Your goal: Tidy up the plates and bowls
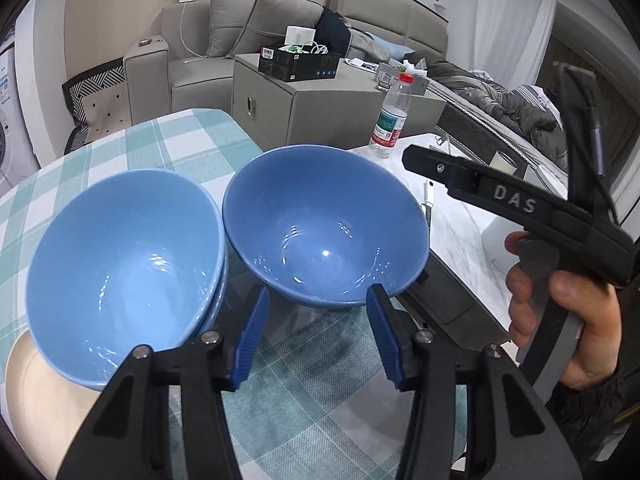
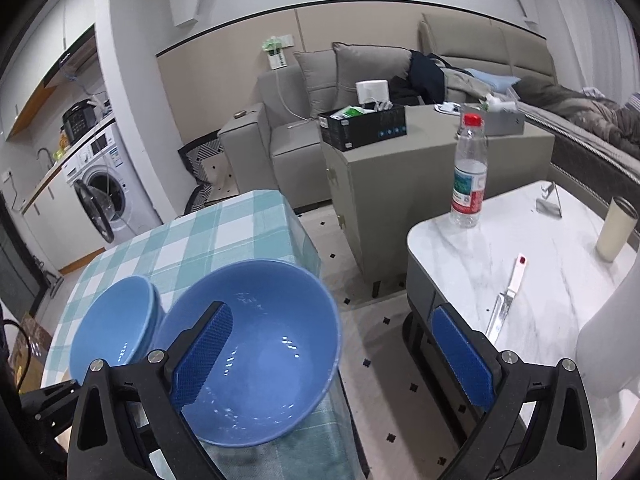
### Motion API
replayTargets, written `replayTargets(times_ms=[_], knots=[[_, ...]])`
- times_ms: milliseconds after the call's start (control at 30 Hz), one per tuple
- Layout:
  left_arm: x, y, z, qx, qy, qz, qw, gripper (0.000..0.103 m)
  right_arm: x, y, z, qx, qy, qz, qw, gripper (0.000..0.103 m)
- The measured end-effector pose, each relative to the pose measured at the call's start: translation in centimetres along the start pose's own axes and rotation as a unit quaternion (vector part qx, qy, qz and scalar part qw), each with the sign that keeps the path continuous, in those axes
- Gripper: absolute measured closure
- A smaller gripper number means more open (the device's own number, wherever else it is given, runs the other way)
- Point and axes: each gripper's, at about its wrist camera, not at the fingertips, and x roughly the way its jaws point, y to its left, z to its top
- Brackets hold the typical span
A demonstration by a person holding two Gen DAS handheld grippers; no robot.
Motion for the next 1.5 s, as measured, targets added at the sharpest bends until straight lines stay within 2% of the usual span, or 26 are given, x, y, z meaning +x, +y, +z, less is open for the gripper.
replayTargets(times_ms=[67,133,333,667,733,967,1033,1200,1500], knots=[[0.1,0.0,0.1,-0.004,-0.001,0.001,1.0000,0.053,0.7,-0.6,-0.1,0.008,0.007,-0.001,1.000,0.009],[0.4,0.1,0.4,-0.009,-0.001,0.003,1.0000,0.053,1.5,-1.2,-0.2,0.018,0.014,0.001,1.000,0.020],[0.9,0.5,0.8,-0.021,0.000,0.010,0.9997,0.053,3.5,-2.3,-0.8,0.047,0.034,0.010,0.998,0.039],[1.6,0.8,0.9,-0.019,-0.004,0.026,0.9995,0.053,5.2,-2.3,-1.3,0.059,0.042,0.018,0.997,0.048],[1.6,0.6,1.0,-0.018,-0.004,0.029,0.9994,0.053,5.3,-2.3,-1.4,0.058,0.041,0.019,0.997,0.056],[1.7,0.6,1.0,-0.014,-0.006,0.030,0.9994,0.053,5.6,-2.1,-1.5,0.056,0.039,0.030,0.997,0.072],[1.8,0.5,1.0,-0.012,-0.007,0.031,0.9994,0.053,5.6,-1.9,-1.4,0.050,0.037,0.035,0.997,0.081],[1.8,0.4,1.1,-0.004,-0.009,0.031,0.9995,0.053,5.7,-1.3,-1.5,0.037,0.038,0.037,0.998,0.089],[1.7,0.2,1.1,0.008,-0.016,0.036,0.9992,0.059,5.7,-0.7,-1.7,0.021,0.035,0.031,0.999,0.090]])
